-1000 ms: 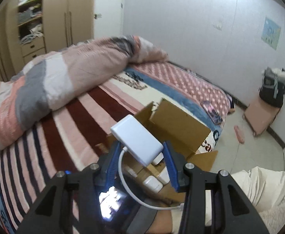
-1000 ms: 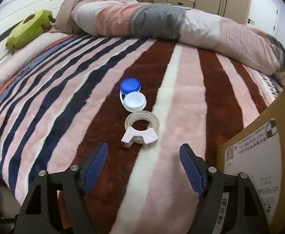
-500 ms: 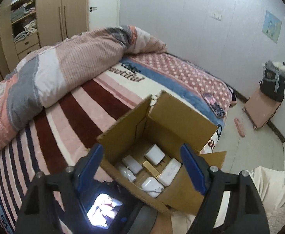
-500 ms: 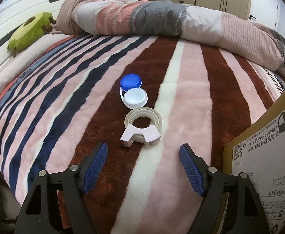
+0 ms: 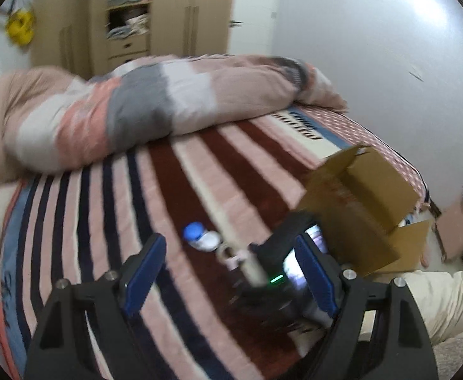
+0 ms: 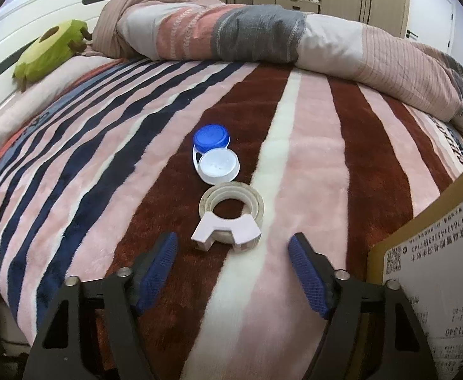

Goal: Organize rigid objects
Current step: 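Grasp the tape roll in its white holder with the right gripper, then lower the tape roll into the box and open the right gripper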

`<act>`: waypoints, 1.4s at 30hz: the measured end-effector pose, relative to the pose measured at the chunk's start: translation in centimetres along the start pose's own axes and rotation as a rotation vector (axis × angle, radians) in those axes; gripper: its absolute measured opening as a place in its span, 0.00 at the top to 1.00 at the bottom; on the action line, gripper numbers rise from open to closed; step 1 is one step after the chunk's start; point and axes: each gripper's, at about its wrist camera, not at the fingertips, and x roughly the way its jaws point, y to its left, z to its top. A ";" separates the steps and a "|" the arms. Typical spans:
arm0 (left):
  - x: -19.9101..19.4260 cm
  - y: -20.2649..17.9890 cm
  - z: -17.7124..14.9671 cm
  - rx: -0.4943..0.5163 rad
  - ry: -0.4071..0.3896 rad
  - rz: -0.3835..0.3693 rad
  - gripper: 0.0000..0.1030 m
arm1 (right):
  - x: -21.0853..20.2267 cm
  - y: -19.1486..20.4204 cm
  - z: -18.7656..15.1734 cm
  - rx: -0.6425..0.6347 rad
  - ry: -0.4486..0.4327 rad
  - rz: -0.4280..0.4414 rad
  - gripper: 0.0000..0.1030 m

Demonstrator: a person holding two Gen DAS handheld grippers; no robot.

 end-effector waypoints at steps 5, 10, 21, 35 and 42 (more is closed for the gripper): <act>2.2 4.8 -3.7 -0.072 0.037 0.063 0.22 | -0.1 -0.2 0.2 0.003 -0.015 0.018 0.66; 4.0 7.6 -6.6 -0.127 0.071 0.062 0.22 | -2.1 1.0 0.1 -0.051 -0.057 0.083 0.66; 3.3 7.9 -7.1 -0.120 0.043 0.055 0.22 | -10.9 4.1 0.4 -0.150 -0.138 0.205 0.66; 5.0 4.5 -6.0 -0.064 0.056 0.040 0.22 | -23.1 -5.5 2.4 -0.111 -0.257 -0.017 0.66; 7.1 3.0 -5.2 -0.057 0.082 0.040 0.22 | -20.3 -11.6 2.4 0.029 -0.065 -0.074 0.65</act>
